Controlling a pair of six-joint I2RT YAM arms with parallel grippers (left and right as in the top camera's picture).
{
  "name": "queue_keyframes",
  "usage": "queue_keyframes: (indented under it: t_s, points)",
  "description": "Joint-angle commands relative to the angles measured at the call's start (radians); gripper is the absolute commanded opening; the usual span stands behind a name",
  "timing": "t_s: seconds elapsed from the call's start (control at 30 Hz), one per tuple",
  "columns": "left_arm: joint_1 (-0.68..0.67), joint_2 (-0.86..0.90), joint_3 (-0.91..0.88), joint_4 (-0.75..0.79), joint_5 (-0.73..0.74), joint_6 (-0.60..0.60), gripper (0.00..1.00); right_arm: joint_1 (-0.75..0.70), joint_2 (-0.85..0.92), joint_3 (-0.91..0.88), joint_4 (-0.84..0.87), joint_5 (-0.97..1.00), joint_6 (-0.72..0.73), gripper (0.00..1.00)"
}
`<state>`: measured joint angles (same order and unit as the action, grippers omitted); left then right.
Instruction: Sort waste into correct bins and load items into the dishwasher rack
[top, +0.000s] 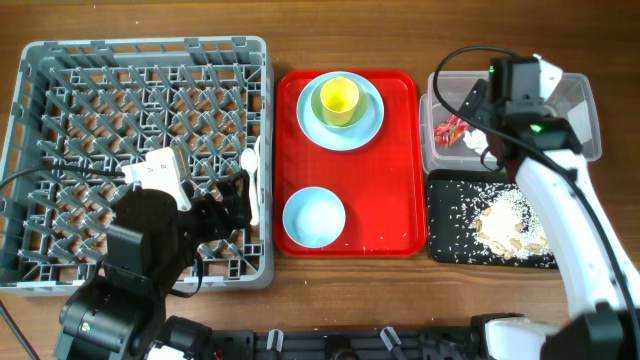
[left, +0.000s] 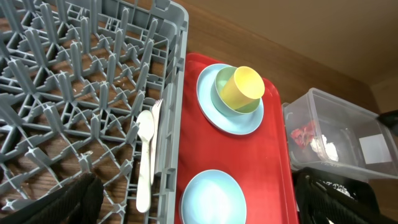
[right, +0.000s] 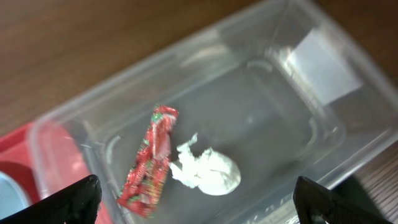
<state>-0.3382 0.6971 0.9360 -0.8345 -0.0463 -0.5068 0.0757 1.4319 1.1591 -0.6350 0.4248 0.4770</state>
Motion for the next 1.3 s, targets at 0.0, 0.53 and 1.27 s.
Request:
queue_keyframes:
  t_s: [0.0,0.53,1.27]
  points:
    - [0.005,-0.001,0.015,0.002,0.000,-0.003,1.00,-0.002,-0.052,-0.003,0.008,0.031,-0.087,1.00]
    - [0.005,-0.001,0.015,0.002,0.000,-0.003,1.00,0.005,-0.694,0.008,-0.120,-0.120,-0.319,1.00]
    - [0.005,-0.004,0.016,0.143,0.058,-0.003,1.00,0.005,-0.838,0.008,-0.453,-0.120,-0.320,0.99]
